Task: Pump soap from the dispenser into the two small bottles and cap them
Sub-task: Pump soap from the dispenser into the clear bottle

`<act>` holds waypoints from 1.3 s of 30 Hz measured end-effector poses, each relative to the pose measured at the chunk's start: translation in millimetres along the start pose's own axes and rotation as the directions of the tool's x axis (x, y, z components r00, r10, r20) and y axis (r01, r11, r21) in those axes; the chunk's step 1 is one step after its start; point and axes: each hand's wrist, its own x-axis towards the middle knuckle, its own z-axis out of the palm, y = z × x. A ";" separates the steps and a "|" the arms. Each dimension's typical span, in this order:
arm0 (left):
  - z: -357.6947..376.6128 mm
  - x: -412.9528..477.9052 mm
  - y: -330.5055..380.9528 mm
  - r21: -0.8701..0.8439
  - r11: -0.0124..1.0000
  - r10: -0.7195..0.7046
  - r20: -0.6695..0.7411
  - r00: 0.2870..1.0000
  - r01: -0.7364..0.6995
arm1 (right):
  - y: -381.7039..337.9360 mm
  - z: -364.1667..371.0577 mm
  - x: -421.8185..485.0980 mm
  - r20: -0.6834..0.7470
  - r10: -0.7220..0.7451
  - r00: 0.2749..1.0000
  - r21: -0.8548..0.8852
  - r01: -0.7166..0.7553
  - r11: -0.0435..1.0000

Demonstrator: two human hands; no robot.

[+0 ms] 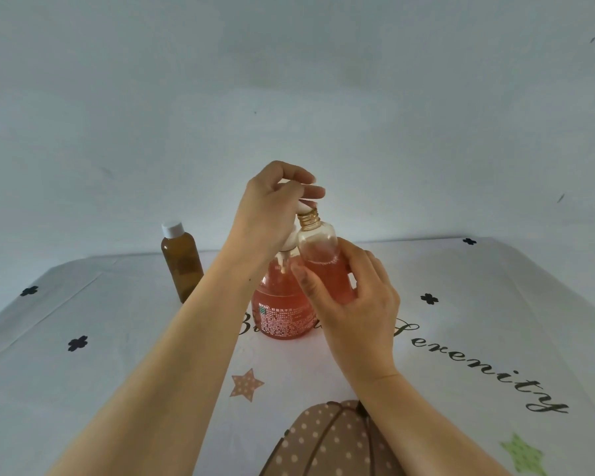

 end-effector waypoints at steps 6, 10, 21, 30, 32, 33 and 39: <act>-2.0 0.2 3.0 -0.063 0.998 -0.014 -0.036 0.999 0.012 | -0.7 0.3 -0.4 0.012 -0.003 1.000 0.009 0.003 1.000; -2.3 -1.4 3.6 -0.064 0.998 -0.024 -0.043 0.999 0.021 | -0.8 -0.3 -0.7 0.023 0.002 1.000 0.015 -0.003 1.000; -4.0 1.4 2.5 -0.040 0.999 -0.027 -0.016 1.000 0.026 | 1.1 -0.2 -0.2 0.037 0.017 0.999 0.023 -0.018 1.000; -1.5 0.4 4.1 -0.142 0.985 -0.093 0.064 0.994 0.101 | 0.9 -0.1 0.6 0.025 0.018 1.000 0.013 -0.019 1.000; -1.6 0.7 2.8 -0.148 0.984 -0.086 0.071 0.994 0.096 | 0.6 0.0 0.5 0.023 0.013 1.000 0.017 -0.013 1.000; -2.0 1.0 1.2 -0.129 0.988 -0.076 0.073 0.994 0.085 | 1.0 0.0 0.1 0.022 0.008 1.000 0.018 -0.009 1.000; -3.4 0.6 -5.3 0.036 0.999 -0.029 0.134 0.991 0.024 | 3.9 -3.0 -2.5 0.032 0.007 0.999 -0.018 -0.006 1.000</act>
